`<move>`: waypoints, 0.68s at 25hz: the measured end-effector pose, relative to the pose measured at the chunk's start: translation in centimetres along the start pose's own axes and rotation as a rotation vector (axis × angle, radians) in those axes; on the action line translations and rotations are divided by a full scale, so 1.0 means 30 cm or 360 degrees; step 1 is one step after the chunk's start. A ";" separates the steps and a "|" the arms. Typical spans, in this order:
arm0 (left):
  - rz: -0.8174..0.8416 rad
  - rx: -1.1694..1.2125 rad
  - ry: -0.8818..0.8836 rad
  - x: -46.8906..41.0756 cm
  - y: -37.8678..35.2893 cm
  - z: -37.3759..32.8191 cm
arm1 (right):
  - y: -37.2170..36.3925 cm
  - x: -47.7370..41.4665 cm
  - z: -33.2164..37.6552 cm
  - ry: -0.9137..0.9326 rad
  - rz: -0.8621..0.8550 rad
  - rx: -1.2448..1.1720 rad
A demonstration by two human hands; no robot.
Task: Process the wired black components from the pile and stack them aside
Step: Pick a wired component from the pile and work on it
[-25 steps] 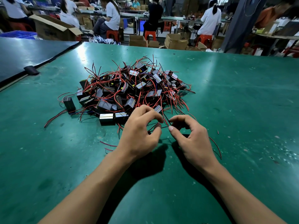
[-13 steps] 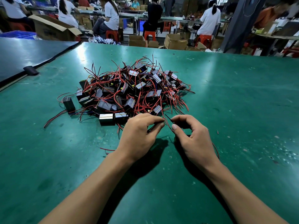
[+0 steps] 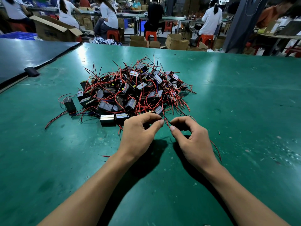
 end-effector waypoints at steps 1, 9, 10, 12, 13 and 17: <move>0.0003 0.0029 0.0031 0.000 -0.001 0.003 | -0.002 0.000 -0.001 -0.0002 0.0005 -0.0003; 0.0002 0.0191 0.0213 -0.001 -0.009 0.024 | -0.008 -0.001 -0.003 0.0010 0.0028 0.0054; 0.0004 0.0204 0.0224 0.000 -0.011 0.027 | -0.009 -0.001 -0.002 0.0016 0.0026 0.0062; 0.0008 0.0236 0.0238 0.001 -0.013 0.030 | -0.009 -0.001 -0.001 0.0025 0.0020 0.0073; 0.0013 0.0261 0.0246 0.001 -0.015 0.030 | -0.009 -0.001 -0.001 0.0027 0.0021 0.0080; 0.0033 0.0344 0.0269 0.002 -0.023 0.033 | -0.011 0.002 0.001 0.0015 0.0049 0.0105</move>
Point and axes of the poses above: each hand's wrist, its own x-axis away from the middle knuckle, its own y-axis out of the back of the hand, z = x × y, the point moved 8 cm from there along -x, towards the middle knuckle, and after that the axes turned 5 degrees about -x, right-handed, at the moved point
